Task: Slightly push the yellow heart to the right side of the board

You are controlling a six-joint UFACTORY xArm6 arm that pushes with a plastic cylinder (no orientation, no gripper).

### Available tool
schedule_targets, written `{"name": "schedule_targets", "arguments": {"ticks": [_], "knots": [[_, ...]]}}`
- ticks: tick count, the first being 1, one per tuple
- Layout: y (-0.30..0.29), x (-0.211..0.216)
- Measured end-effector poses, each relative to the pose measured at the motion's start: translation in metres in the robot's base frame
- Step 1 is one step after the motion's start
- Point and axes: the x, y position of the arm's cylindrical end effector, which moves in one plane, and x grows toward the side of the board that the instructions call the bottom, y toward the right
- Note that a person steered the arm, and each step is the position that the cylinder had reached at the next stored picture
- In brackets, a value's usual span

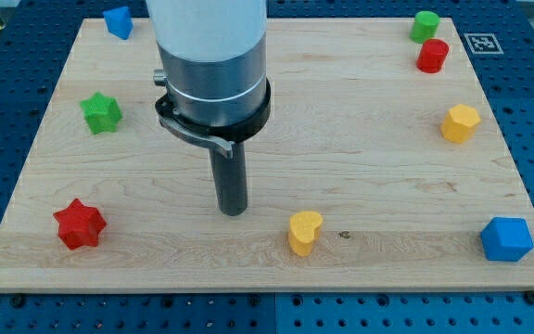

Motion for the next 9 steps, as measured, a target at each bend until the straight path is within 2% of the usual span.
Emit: {"name": "schedule_targets", "arguments": {"ticks": [4, 9], "knots": [[0.000, 0.002], [0.010, 0.028]]}}
